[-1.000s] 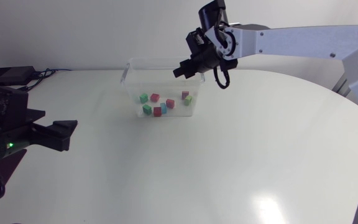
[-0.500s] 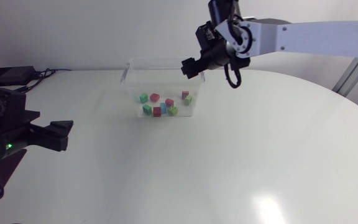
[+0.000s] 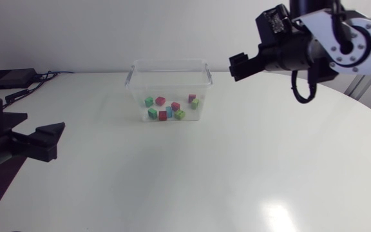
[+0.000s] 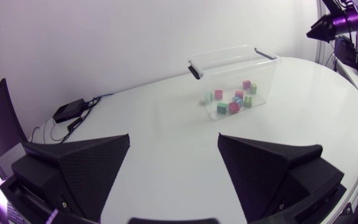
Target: Place the duplo bricks in the container
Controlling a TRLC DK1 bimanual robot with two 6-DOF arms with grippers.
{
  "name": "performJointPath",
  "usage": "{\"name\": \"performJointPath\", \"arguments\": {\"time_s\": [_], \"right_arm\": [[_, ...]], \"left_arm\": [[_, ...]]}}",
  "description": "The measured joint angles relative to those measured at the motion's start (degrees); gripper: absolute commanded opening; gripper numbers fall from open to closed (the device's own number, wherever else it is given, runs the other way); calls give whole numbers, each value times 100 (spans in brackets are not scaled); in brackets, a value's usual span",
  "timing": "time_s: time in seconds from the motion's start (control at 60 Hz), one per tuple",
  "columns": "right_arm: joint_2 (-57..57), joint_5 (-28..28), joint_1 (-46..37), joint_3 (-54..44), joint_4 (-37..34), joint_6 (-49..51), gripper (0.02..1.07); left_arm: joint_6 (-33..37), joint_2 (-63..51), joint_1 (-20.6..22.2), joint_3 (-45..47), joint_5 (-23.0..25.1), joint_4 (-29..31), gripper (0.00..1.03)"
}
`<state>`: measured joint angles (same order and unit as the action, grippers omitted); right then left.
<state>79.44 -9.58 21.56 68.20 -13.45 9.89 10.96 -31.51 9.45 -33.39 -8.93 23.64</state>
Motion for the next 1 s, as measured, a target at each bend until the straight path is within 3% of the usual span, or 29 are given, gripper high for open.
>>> {"name": "performJointPath", "arguments": {"time_s": [0.4, 0.617, 1.0], "right_arm": [[-2356, -192, -258, -1696, 251, 146, 103], [-3418, -533, -258, -2317, 210, 433, 103], [-4992, -614, -632, -3292, 96, 603, 102]], "left_arm": [[48, 892, -2, 326, -7, 50, 99], [111, 1211, -39, 474, -17, 192, 99], [114, 1661, -234, 697, -17, 35, 99]]}}
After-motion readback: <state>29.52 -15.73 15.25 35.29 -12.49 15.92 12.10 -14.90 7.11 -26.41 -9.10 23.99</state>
